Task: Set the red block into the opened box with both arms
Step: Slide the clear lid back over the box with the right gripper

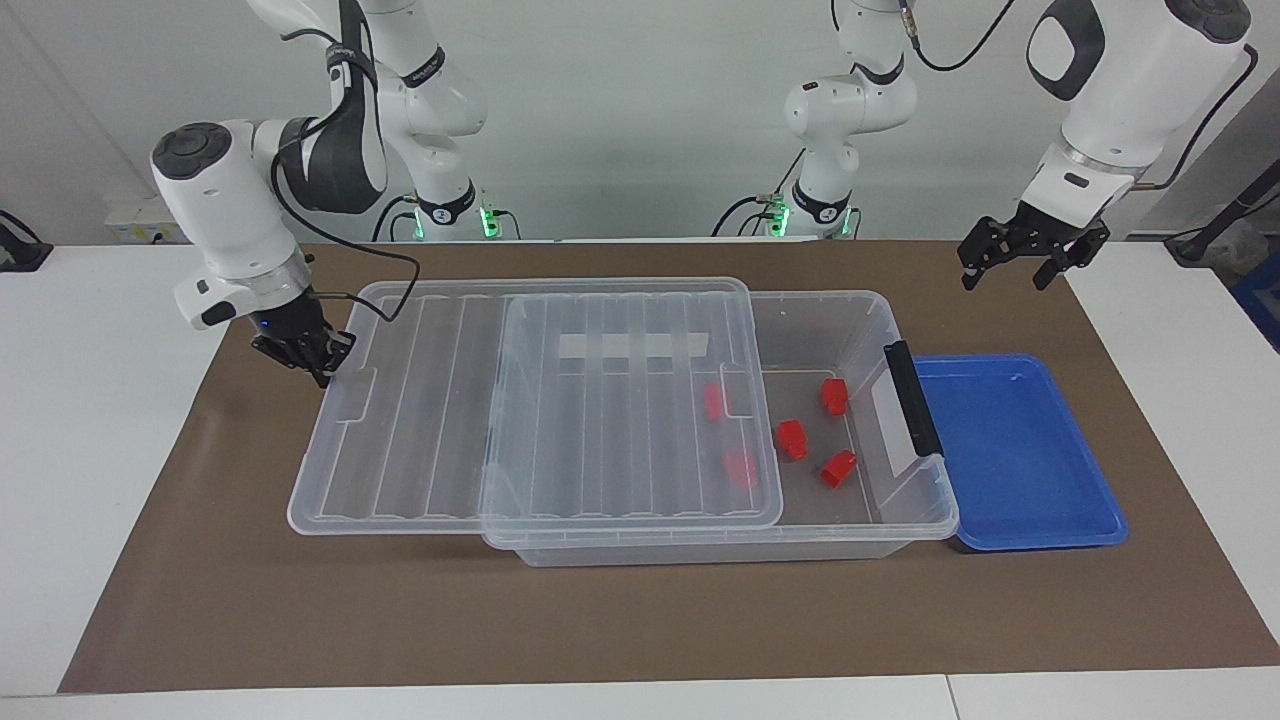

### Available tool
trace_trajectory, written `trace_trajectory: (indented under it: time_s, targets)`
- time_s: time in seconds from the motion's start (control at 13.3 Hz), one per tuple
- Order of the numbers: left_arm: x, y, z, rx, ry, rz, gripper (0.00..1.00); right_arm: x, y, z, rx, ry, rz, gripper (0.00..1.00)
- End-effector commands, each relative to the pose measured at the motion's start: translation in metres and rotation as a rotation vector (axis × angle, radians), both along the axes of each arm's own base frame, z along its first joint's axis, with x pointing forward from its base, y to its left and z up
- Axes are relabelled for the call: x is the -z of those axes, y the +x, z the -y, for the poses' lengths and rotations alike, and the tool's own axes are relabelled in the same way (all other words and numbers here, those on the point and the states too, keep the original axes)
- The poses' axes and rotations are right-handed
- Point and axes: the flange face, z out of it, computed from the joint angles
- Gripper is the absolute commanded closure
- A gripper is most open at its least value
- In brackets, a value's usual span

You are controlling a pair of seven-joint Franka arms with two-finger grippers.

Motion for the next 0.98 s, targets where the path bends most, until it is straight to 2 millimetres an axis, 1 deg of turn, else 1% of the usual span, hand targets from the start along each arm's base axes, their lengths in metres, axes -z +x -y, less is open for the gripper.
trace_trajectory:
  time_s: [0.0, 0.08, 0.15, 0.3, 0.53, 0.68, 0.9]
  targets:
    - [-0.001, -0.008, 0.002, 0.009, -0.011, 0.022, 0.00, 0.001, -0.003, -0.037, -0.052, 0.025, 0.000, 1.00]
    - [-0.002, -0.007, 0.005, 0.015, -0.011, 0.031, 0.00, 0.001, -0.004, -0.050, -0.053, 0.027, 0.000, 1.00]
    - [-0.003, -0.006, 0.017, 0.035, -0.012, 0.045, 0.00, 0.001, -0.005, -0.065, -0.047, 0.030, -0.001, 1.00]
    - [-0.003, -0.006, 0.033, 0.063, -0.013, 0.049, 0.00, 0.001, -0.008, -0.092, -0.038, 0.036, 0.000, 1.00]
    - [-0.005, -0.005, 0.054, 0.099, -0.015, 0.076, 0.00, 0.006, -0.015, -0.120, -0.048, 0.039, -0.008, 1.00]
    - [-0.005, -0.005, 0.054, 0.098, -0.015, 0.076, 0.00, 0.006, -0.018, -0.137, -0.063, 0.042, -0.009, 1.00]
    - [-0.004, -0.005, 0.048, 0.089, -0.015, 0.073, 0.00, 0.008, -0.021, -0.154, -0.078, 0.067, -0.015, 1.00]
